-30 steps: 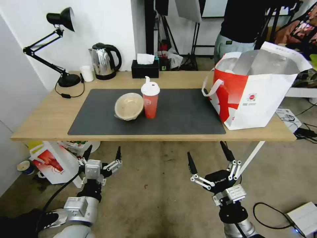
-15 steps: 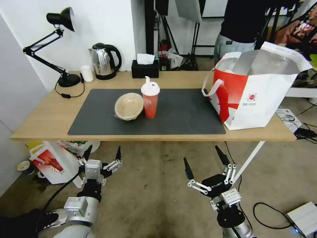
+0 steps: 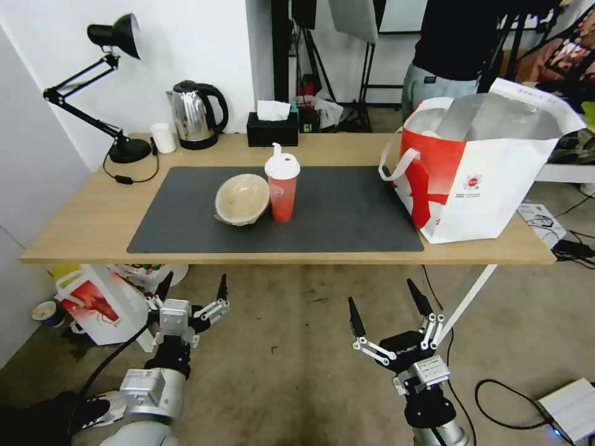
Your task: Pick up the trash from the table and place it into the takeout bag.
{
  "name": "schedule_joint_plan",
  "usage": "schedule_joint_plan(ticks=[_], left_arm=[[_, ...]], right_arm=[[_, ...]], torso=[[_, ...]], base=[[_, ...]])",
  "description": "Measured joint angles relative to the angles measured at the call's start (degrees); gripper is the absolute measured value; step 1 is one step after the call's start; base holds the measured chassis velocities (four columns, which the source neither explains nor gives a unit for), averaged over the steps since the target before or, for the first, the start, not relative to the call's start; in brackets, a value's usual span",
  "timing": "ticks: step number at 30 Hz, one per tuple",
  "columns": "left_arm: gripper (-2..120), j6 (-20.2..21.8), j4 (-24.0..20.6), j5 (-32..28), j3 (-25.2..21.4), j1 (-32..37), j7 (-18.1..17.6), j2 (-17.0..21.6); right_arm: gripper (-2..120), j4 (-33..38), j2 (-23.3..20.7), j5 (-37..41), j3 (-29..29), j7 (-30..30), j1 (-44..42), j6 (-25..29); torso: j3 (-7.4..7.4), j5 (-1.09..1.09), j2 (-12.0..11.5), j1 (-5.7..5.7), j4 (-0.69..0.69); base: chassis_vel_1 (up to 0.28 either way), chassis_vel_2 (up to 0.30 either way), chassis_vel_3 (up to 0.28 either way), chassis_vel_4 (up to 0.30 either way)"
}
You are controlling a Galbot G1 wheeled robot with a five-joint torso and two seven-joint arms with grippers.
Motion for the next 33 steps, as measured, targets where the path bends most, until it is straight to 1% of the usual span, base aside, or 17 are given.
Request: schedule_joint_plan(ticks=[6,9,33], left_arm=[[100,0.0,0.0,0.0,0.0,0.0,0.0,0.0],[100,0.0,0.0,0.0,0.0,0.0,0.0,0.0],[100,0.0,0.0,0.0,0.0,0.0,0.0,0.0]], right_arm=[[100,0.2,1.3,0.1,-0.1,3.2,0.2,-1.4],[100,0.8,1.5,1.5,-0.6,4.4,0.2,-2.6],[100,0.8,1.6,2.2,-1.3,6.5,1.3,-3.6]], torso=[[0.00,0.00,0.0,0.00,0.00],[0.00,0.00,0.0,0.00,0.00],[0.00,0.00,0.0,0.00,0.00]], base=[[0.000,0.000,0.000,0.000],[0.000,0.000,0.000,0.000],[0.000,0.000,0.000,0.000]])
